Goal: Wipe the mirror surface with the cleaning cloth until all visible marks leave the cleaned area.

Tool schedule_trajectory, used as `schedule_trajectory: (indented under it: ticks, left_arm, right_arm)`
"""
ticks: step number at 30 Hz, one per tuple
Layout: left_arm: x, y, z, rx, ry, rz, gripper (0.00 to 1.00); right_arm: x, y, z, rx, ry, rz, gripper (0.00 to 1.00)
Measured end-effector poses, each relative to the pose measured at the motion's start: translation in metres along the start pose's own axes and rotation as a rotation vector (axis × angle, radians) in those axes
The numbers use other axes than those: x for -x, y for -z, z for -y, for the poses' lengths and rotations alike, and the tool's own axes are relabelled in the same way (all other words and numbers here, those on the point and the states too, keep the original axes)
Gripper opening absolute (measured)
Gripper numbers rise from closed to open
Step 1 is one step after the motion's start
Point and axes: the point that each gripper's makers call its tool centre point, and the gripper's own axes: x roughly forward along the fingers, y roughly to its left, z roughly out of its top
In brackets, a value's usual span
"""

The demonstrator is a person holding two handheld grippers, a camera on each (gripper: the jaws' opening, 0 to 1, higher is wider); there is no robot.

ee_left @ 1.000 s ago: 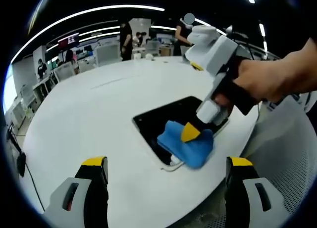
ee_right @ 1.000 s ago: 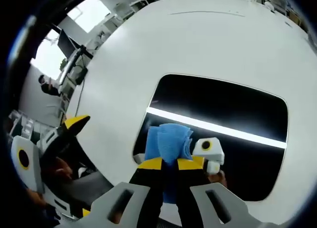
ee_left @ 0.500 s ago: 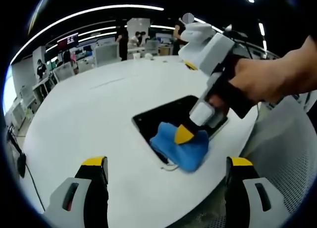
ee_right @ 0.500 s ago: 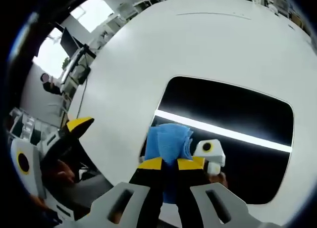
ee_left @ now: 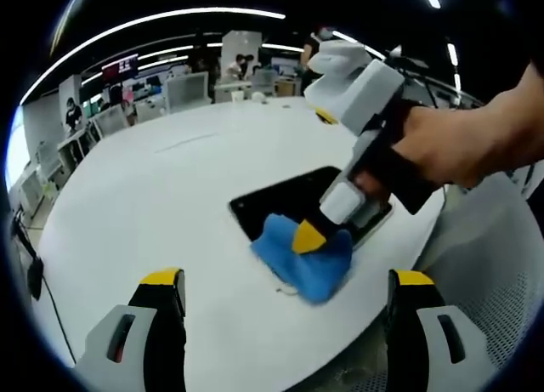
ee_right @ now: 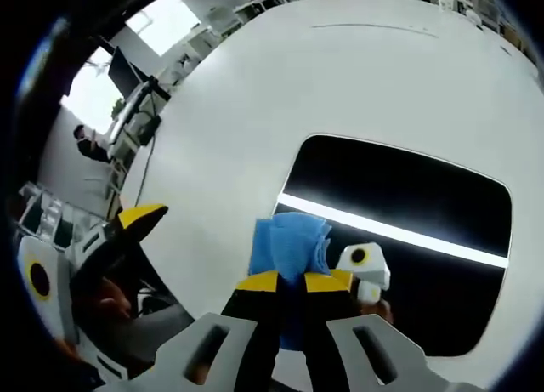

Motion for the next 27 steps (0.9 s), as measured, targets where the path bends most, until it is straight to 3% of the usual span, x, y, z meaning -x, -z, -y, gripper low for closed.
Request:
schedule_trajectory:
  ticks: [7, 10, 27]
  left_arm:
    - [0.002, -0.008, -0.006, -0.024, -0.042, 0.027, 0.99]
    - [0.003, -0.013, 0.001, -0.034, -0.026, 0.046, 1.0]
    - [0.003, -0.008, -0.004, -0.021, -0.049, 0.038, 0.99]
  right_arm:
    - [-0.002, -0.002, -0.002, -0.025, -0.013, 0.006, 0.03]
    - [-0.002, -0.002, -0.003, -0.019, -0.012, 0.01, 0.03]
    - [-0.002, -0.003, -0.002, -0.012, 0.016, 0.046, 0.02]
